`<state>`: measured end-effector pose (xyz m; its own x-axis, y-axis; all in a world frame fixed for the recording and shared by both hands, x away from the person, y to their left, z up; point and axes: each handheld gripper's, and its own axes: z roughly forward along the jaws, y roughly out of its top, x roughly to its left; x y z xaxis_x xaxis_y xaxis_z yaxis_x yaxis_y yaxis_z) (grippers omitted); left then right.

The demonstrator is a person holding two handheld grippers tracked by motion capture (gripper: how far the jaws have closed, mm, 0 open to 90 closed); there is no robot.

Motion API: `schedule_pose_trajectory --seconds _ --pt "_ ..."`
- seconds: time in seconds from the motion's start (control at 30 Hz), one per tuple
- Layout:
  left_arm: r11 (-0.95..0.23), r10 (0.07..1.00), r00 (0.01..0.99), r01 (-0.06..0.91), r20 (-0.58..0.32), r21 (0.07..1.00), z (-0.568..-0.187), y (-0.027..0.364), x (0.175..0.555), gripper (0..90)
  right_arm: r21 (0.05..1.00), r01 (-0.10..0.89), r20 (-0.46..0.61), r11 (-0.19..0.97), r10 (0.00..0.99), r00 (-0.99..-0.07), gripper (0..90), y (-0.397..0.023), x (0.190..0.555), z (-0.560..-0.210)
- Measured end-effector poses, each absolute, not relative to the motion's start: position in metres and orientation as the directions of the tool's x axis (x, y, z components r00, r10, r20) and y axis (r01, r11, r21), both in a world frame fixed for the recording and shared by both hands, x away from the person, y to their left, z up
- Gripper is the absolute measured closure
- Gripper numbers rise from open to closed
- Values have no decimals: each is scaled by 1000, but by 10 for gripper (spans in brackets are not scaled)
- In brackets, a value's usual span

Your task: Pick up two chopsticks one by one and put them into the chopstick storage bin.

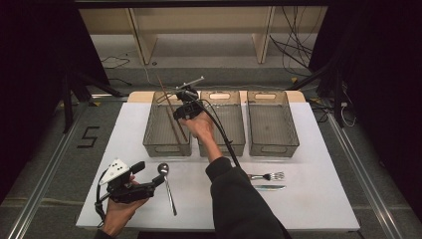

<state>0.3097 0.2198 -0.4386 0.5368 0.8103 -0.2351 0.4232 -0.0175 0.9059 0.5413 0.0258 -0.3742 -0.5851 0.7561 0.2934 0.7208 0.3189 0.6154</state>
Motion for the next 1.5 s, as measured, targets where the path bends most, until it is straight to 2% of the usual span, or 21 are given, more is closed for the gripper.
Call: schedule_pose_trajectory --seconds 0.4,0.43,0.47,0.63,1.0,1.23,1.5 --pt "-26 809 541 424 -231 905 -438 220 310 104 590 737 271 329 780 -565 841 32 544 -386" --pt "-26 809 541 424 -230 905 -438 219 310 104 587 739 271 330 780 -564 825 32 544 -387" --pt "-26 809 541 425 -231 905 -438 220 310 104 584 742 273 329 781 -561 767 33 543 -388" --pt "-27 809 540 425 -230 905 -439 220 310 104 583 743 284 329 774 -566 644 32 542 -385" --pt "-28 812 536 427 -229 904 -439 220 310 104 627 694 292 353 720 -630 452 12 521 -368" --pt "-34 815 534 432 -225 901 -440 220 310 104 657 652 274 378 686 -674 365 -11 498 -362" --pt "-34 816 532 434 -226 900 -440 220 311 105 672 608 248 423 645 -722 335 -32 472 -360"
